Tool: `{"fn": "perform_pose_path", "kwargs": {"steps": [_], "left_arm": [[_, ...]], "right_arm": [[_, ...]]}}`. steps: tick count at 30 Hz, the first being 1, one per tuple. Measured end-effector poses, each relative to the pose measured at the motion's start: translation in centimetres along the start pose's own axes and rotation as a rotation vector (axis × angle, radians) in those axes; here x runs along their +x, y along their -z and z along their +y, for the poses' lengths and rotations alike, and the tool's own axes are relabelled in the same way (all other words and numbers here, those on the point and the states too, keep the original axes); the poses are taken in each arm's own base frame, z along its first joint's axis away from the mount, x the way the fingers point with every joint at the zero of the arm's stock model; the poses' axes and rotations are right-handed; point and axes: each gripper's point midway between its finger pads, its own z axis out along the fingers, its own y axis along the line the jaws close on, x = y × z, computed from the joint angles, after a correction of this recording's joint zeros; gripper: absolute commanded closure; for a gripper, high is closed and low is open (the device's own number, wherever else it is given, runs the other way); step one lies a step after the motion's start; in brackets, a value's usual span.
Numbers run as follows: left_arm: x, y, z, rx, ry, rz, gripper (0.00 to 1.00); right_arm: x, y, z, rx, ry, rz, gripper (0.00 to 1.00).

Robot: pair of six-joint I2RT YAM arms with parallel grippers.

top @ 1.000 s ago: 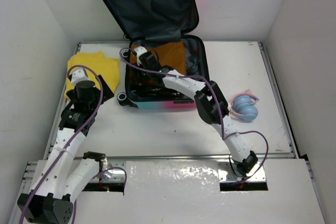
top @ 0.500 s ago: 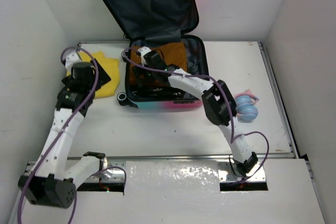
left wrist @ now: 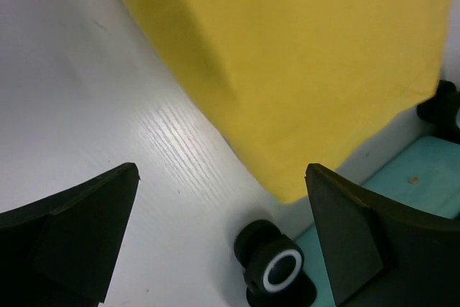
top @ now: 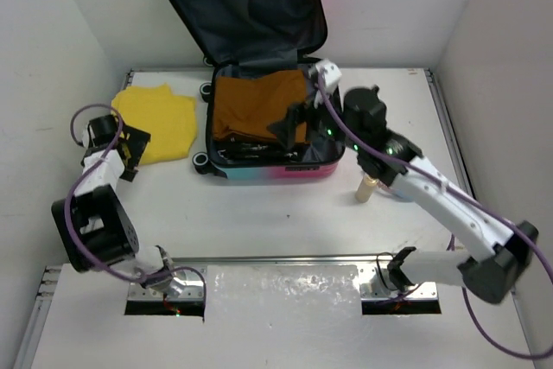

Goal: Pack the luggage

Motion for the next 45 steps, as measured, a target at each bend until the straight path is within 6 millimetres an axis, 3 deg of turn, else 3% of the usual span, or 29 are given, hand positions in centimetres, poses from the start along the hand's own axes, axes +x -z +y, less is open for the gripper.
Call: {"fn": "perform_pose_path", "kwargs": {"steps": [2,5,7,9,11,14,16,17,18,19,22,24,29,32,35,40,45], "left_arm": [[1.4,-2.5,0.9,0.002,0.062,0.048,0.0],[2.8,-6.0,2.0,-0.01,0.133,0.093,0.0],[1.8,-7.0,0.7,0.05,0.174,0.065,0.0],[0.8,-7.7,-0.4,0.1,0.193,0.026,0.0],[0.4,-8.5,-0.8,0.121,0.212,0.008,0.0],[-0.2,-9.0,-1.2,0.142,0.23,-0.021,0.01],[-0.6,-9.3,-1.6,0.153,0.239,-0.03,0.07],[-0.8,-9.8,-1.9,0.154,0.245,-0.032,0.16],[-1.1,-10.2,-2.2,0.16,0.255,-0.037,0.38],[-1.2,-10.5,-2.3,0.161,0.266,-0.039,0.46],[-0.7,-11.7,-1.7,0.138,0.282,-0.024,0.97],[-0.3,-12.1,-1.7,0.142,0.29,-0.005,0.97],[-0.2,-11.4,-2.2,0.145,0.285,0.028,1.0],[-0.9,-9.6,-3.6,0.192,0.268,0.033,1.0],[-2.9,-6.5,-6.3,0.279,0.242,0.01,1.0],[-7.6,-1.2,-12.6,0.449,0.187,-0.043,1.0],[-8.4,2.8,-16.1,0.581,0.185,-0.017,1.0]], "right_arm": [[2.1,1.8,1.9,-0.11,-0.023,-0.01,0.01],[7.8,3.4,3.2,-0.205,-0.071,0.079,0.01],[11.2,3.9,3.4,-0.238,-0.103,0.154,0.01],[13.2,4.3,3.7,-0.267,-0.119,0.2,0.01],[13.8,4.8,4.2,-0.3,-0.123,0.209,0.01],[13.0,5.3,5.1,-0.357,-0.112,0.17,0.01],[12.3,5.4,5.6,-0.384,-0.106,0.139,0.01],[12.0,5.3,5.7,-0.392,-0.104,0.127,0.01],[11.8,5.3,5.8,-0.399,-0.105,0.117,0.01],[11.7,5.3,5.9,-0.403,-0.106,0.111,0.01],[11.8,4.9,5.9,-0.406,-0.114,0.107,0.01],[12.3,4.4,5.7,-0.399,-0.128,0.12,0.01],[13.0,4.2,5.4,-0.383,-0.14,0.134,0.01],[13.1,4.1,5.2,-0.37,-0.14,0.134,0.01],[13.2,4.4,4.7,-0.34,-0.136,0.127,0.01],[12.7,5.2,3.8,-0.282,-0.117,0.096,0.01],[11.9,5.8,2.9,-0.218,-0.102,0.064,0.01]]}}
